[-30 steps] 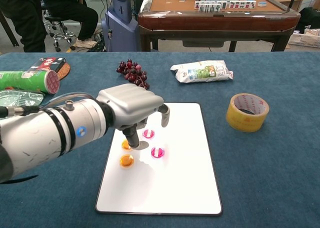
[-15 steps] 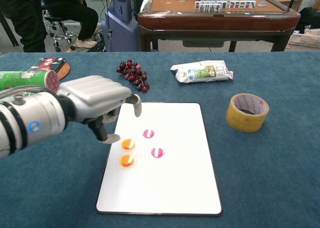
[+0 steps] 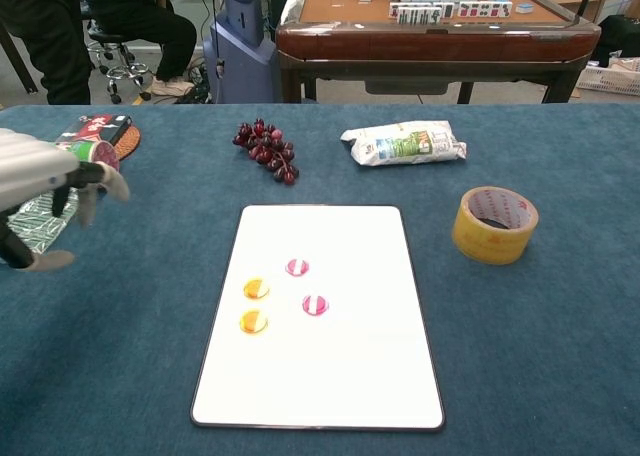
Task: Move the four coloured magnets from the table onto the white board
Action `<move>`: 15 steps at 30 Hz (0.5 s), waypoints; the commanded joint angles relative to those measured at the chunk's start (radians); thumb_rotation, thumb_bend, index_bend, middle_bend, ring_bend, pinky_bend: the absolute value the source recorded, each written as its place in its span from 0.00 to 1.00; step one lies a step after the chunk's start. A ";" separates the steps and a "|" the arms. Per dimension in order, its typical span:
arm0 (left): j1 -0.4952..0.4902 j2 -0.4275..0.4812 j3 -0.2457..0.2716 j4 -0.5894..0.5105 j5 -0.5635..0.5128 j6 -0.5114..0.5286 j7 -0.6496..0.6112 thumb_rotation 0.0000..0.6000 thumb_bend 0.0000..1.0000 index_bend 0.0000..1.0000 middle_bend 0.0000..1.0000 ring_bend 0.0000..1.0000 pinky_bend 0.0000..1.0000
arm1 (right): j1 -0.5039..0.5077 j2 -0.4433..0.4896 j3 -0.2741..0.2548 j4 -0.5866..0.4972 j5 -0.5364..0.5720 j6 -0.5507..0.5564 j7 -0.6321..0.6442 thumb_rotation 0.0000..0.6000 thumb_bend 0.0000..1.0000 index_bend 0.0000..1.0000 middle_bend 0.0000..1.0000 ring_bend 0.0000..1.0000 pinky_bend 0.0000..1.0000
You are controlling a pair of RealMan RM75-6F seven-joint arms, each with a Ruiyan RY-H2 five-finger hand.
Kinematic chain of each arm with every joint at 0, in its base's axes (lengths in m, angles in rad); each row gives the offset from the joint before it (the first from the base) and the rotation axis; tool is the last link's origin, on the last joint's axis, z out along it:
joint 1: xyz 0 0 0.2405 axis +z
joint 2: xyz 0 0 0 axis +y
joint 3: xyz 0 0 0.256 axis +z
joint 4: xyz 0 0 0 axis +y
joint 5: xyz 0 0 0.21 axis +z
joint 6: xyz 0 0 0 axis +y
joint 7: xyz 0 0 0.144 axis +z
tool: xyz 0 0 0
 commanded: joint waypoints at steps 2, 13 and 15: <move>0.098 0.081 0.038 0.032 0.097 0.086 -0.109 1.00 0.32 0.27 0.38 0.38 0.66 | 0.013 -0.012 -0.005 -0.008 0.002 -0.022 -0.036 1.00 0.16 0.39 0.34 0.31 0.44; 0.284 0.240 0.085 0.032 0.254 0.212 -0.276 1.00 0.32 0.28 0.38 0.36 0.56 | 0.039 -0.051 -0.012 -0.012 -0.004 -0.056 -0.131 1.00 0.16 0.39 0.34 0.31 0.44; 0.317 0.250 0.094 0.030 0.285 0.233 -0.296 1.00 0.32 0.28 0.38 0.36 0.56 | 0.042 -0.056 -0.012 -0.009 -0.003 -0.059 -0.137 1.00 0.16 0.39 0.34 0.31 0.44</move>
